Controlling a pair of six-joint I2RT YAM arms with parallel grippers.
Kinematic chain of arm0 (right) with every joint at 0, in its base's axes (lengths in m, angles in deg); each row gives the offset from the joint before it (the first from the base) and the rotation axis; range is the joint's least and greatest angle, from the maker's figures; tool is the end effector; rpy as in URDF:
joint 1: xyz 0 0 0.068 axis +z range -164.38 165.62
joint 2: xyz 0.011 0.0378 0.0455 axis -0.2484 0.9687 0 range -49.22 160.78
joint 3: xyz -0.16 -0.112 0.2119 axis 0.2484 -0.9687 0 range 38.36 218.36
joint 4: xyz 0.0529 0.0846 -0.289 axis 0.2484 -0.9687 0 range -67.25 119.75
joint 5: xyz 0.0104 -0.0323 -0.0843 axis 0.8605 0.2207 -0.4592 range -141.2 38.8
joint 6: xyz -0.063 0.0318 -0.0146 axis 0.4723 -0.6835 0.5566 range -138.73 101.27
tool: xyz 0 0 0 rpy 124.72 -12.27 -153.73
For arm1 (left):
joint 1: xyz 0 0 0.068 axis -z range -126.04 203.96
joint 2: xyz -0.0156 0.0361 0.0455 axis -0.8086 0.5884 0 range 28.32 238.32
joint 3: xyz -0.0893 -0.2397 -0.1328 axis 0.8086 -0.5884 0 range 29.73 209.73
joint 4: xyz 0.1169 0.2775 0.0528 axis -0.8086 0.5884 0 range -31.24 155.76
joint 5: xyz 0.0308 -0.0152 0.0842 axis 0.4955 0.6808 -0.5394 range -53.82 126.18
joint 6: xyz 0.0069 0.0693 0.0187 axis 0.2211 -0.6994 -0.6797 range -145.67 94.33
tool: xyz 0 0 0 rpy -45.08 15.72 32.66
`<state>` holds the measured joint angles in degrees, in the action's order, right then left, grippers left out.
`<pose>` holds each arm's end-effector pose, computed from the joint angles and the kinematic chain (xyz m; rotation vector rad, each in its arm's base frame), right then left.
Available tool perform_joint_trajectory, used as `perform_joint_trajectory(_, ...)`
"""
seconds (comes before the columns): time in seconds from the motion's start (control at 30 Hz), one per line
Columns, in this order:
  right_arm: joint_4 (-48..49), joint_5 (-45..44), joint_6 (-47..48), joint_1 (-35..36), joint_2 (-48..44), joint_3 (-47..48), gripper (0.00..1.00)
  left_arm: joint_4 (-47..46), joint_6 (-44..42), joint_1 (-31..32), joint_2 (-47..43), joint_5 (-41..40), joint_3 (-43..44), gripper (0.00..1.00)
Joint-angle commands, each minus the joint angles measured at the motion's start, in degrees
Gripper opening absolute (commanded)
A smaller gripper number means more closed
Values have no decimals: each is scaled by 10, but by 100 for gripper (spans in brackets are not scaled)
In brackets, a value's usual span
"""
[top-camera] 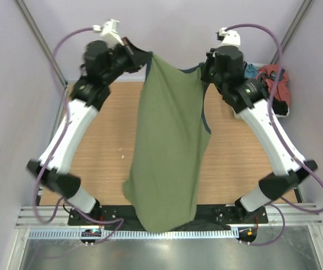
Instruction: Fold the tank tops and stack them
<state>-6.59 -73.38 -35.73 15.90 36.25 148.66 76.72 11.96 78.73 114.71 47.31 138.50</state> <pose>0.3257 0.1642 0.5437 0.0754 1.7622 0.2578 0.3415 -0.1704 0.5696 -0.0114 1.5819 -1.0117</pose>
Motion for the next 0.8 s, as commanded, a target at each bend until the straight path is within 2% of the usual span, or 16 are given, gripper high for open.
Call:
perform_joint_trajectory(0.0,-40,-16,-30,-47,41,-12,1,-46,39,-19,99,-17,10,0)
perform_joint_trajectory(0.03,-39,-14,-31,-53,62,-16,1,-43,40,-20,120,-30,20,0)
perform_joint_trajectory(0.07,-37,-15,-35,-54,69,-23,1,-38,41,-21,145,-38,32,13)
perform_joint_trajectory(0.1,-34,-18,-38,-56,79,-25,1,-29,44,-21,183,-31,62,37)
perform_joint_trajectory(0.13,-32,-20,-40,-63,90,-29,1,-12,53,-21,200,-24,79,88)
perform_joint_trajectory(0.17,-31,-22,-49,-69,95,-35,1,26,51,-20,213,-14,94,99)
perform_joint_trajectory(0.23,-19,-15,-54,-82,102,-47,1,48,21,-9,206,-33,90,100)
perform_joint_trajectory(0.27,-14,-12,-59,-96,108,-60,1,52,5,-3,194,-67,75,100)
perform_joint_trajectory(0.4,14,0,-65,-121,135,-79,4,49,-42,48,107,-152,-55,100)
perform_joint_trajectory(0.47,20,9,-64,-130,151,-65,8,34,-52,93,56,-177,-107,99)
perform_joint_trajectory(0.5,15,15,-58,-131,173,-57,17,32,-53,127,34,-201,-155,100)
perform_joint_trajectory(0.57,-2,12,-53,-131,191,-21,48,32,-47,160,25,-210,-195,100)
perform_joint_trajectory(0.63,-15,11,-52,-133,191,-15,48,39,-42,200,26,-205,-246,99)
perform_joint_trajectory(0.7,-5,14,-49,-134,175,-45,59,57,-41,222,33,-205,-289,100)
perform_joint_trajectory(0.77,5,13,-45,-136,135,-92,63,66,-41,257,34,-219,-319,100)
